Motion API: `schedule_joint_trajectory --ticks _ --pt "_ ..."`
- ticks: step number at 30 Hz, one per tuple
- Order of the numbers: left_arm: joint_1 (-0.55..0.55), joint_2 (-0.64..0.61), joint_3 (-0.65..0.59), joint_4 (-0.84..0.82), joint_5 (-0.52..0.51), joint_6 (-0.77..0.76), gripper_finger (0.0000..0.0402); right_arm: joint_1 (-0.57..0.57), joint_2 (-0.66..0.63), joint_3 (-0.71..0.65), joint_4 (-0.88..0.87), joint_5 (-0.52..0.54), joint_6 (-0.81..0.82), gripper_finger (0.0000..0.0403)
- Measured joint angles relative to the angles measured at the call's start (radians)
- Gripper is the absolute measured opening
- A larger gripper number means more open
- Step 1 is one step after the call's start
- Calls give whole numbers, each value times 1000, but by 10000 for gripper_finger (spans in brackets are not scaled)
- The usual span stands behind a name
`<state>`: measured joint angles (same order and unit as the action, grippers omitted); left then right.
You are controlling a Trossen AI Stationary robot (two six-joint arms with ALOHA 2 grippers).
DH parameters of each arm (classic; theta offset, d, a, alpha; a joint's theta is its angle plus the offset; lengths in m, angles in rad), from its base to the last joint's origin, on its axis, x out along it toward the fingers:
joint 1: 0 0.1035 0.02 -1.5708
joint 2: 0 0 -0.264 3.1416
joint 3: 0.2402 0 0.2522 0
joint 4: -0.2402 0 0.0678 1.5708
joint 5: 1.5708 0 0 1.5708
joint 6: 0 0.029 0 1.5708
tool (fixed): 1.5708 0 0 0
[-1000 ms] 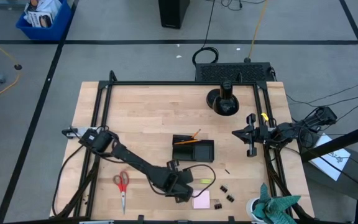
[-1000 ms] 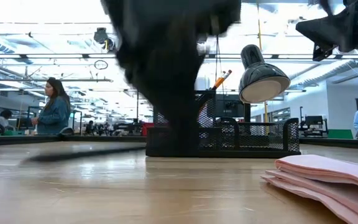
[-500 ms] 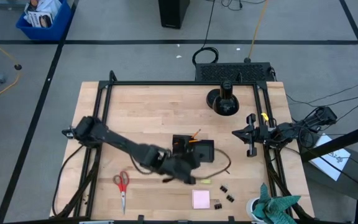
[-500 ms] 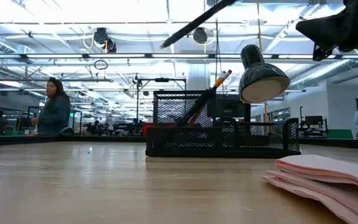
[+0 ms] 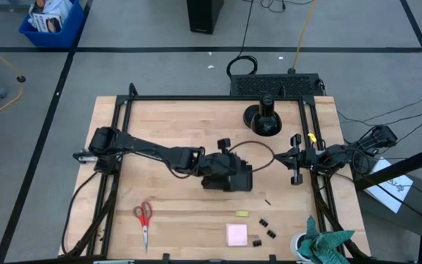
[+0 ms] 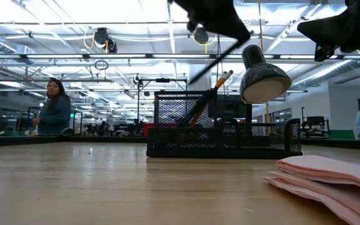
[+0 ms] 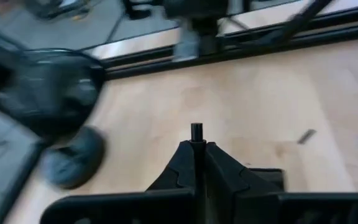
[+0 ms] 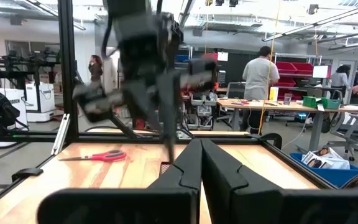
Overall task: Pick and place office supplies into organizer
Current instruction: Put the black pen into the black desk organizer
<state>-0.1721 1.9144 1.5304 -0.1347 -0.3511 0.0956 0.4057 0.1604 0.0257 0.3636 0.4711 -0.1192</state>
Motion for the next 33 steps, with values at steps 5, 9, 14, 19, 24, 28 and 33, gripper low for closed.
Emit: schedule_joint_trajectory --ticks 5,9,14,19,24,28,33 --pt "9 -38 -119 137 23 11 15 0 0 0 3 0 -1 4" --pt "10 -102 -222 224 -3 33 8 0 1 0 7 0 -8 4" --pt "8 -223 -435 522 -16 65 14 0 9 0 18 4 -23 4" --pt "8 -262 -654 864 41 43 13 0 18 0 10 4 -26 4" --pt "8 -254 -744 968 39 -20 10 0 29 0 20 15 -27 4" --pt "6 -253 -747 965 38 -27 16 0 32 0 28 30 -28 4" --pt "6 -253 -748 907 38 -35 6 0 32 0 37 30 -34 4"
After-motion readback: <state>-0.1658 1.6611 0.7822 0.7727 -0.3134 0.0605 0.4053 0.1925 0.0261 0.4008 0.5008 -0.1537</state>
